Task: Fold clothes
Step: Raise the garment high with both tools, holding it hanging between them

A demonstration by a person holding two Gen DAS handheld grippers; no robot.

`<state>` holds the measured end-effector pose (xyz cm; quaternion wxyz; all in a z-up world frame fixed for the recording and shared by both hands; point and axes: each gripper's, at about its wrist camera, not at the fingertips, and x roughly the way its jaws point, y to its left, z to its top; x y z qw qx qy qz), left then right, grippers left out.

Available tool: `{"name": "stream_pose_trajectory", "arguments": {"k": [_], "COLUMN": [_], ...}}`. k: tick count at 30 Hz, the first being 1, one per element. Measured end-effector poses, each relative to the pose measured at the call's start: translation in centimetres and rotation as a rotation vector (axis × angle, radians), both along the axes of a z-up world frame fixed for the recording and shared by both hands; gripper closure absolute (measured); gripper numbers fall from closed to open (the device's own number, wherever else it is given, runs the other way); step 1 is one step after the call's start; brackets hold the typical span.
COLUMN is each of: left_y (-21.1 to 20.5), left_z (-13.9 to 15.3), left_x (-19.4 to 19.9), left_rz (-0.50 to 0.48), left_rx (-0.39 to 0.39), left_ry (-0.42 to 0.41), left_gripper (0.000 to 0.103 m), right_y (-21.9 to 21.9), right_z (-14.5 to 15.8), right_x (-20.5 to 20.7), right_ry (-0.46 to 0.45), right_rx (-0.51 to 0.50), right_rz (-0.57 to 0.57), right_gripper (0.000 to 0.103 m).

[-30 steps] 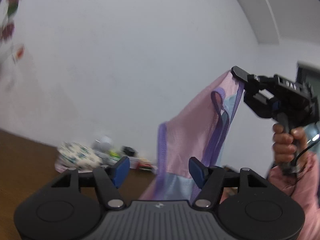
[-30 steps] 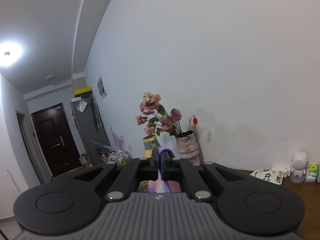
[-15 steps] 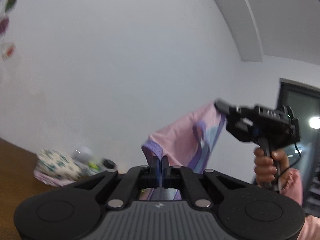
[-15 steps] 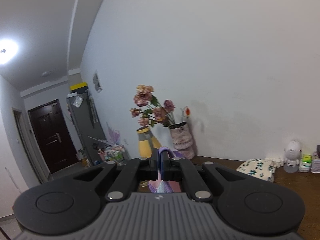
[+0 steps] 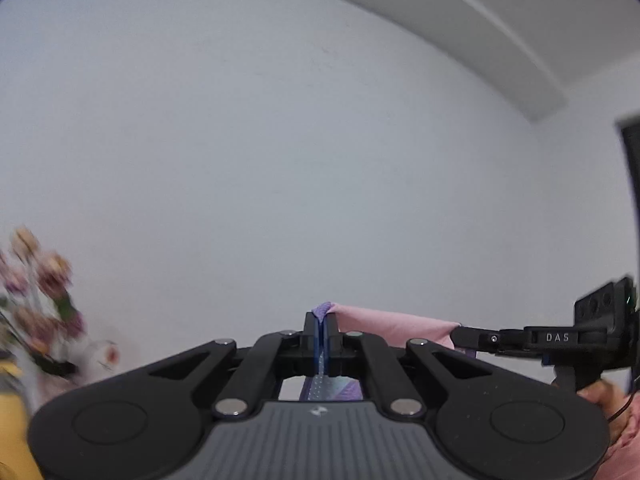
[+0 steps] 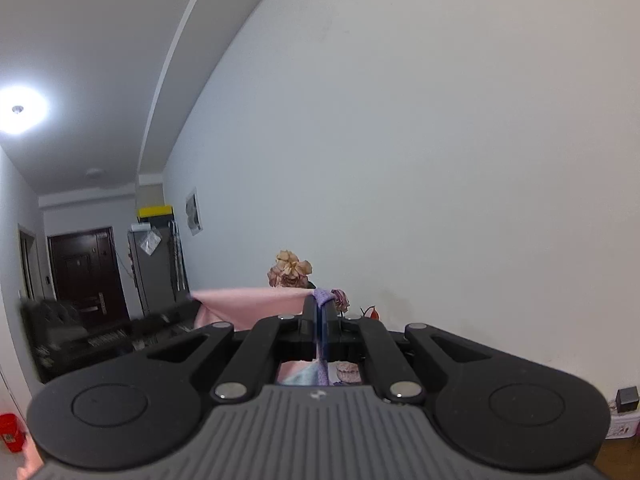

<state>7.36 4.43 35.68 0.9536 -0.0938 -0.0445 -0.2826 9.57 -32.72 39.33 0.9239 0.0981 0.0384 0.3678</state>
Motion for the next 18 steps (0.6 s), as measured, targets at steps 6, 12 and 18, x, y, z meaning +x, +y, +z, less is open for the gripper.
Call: {"name": "stream_pose_trajectory", "arguments": {"k": [6, 12, 18], "left_y": [-0.2, -0.2, 2.4], "left_z": [2.6, 3.8, 0.1], "left_x": [-1.5, -1.0, 6.8], "left_rz": [0.08, 0.168, 0.218], "left_rx": [0.037, 0.072, 0.03], "left_ry": [-0.001, 0.052, 0.217], "left_gripper": [0.102, 0.102, 0.102], "right_y": [0.1, 1.2, 5.8], "right_z": [2.1, 3.9, 0.4], "right_x": [-0.1, 2.8, 12.6], "right_ry": [-0.03, -0.006, 0.131], "right_rx": [0.057, 0.051, -0.019], "right_rz": [0.047, 0.045, -0.009], "right_gripper": [0.102, 0.102, 0.101]}}
